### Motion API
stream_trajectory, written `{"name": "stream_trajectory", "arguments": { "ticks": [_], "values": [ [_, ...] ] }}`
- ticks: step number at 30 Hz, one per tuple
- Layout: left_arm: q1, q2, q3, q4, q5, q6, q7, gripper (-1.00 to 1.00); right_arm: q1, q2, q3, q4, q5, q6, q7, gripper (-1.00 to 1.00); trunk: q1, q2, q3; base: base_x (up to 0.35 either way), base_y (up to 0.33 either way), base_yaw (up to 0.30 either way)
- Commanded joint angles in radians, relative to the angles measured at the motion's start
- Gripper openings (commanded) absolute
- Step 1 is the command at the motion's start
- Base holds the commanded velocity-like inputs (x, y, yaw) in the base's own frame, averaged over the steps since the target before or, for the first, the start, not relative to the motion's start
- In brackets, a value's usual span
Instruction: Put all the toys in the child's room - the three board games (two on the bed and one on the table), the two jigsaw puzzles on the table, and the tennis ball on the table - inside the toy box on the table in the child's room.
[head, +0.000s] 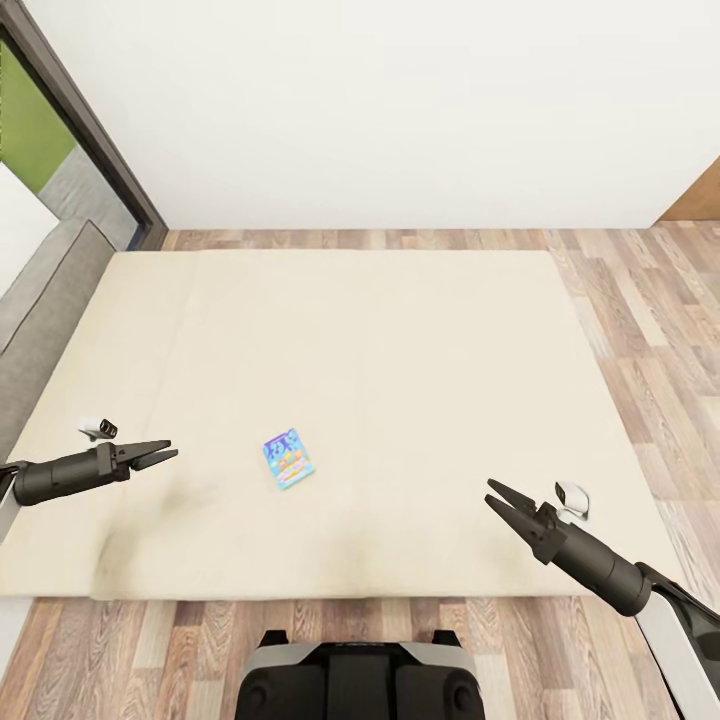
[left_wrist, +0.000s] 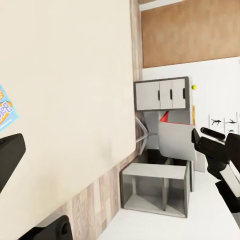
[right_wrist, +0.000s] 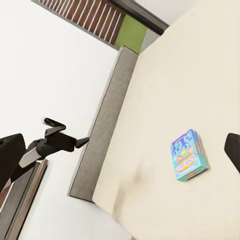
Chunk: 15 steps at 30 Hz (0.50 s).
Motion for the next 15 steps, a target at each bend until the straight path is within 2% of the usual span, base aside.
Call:
{"name": "stream_trajectory", "arguments": {
  "ticks": [1, 15],
  "values": [
    [0.000, 0.000, 0.000, 0.000, -0.001, 0.011, -0.004, 1.00, 0.000, 0.000, 0.000, 0.000, -0.007, 0.008, 0.001, 1.00, 0.001, -0.001, 0.001, 0.000, 0.000, 0.000],
    [0.000, 0.000, 0.000, 0.000, -0.001, 0.011, -0.004, 1.00, 0.000, 0.000, 0.000, 0.001, -0.007, 0.008, 0.001, 1.00, 0.001, -0.001, 0.023, 0.000, 0.000, 0.000]
  ]
}}
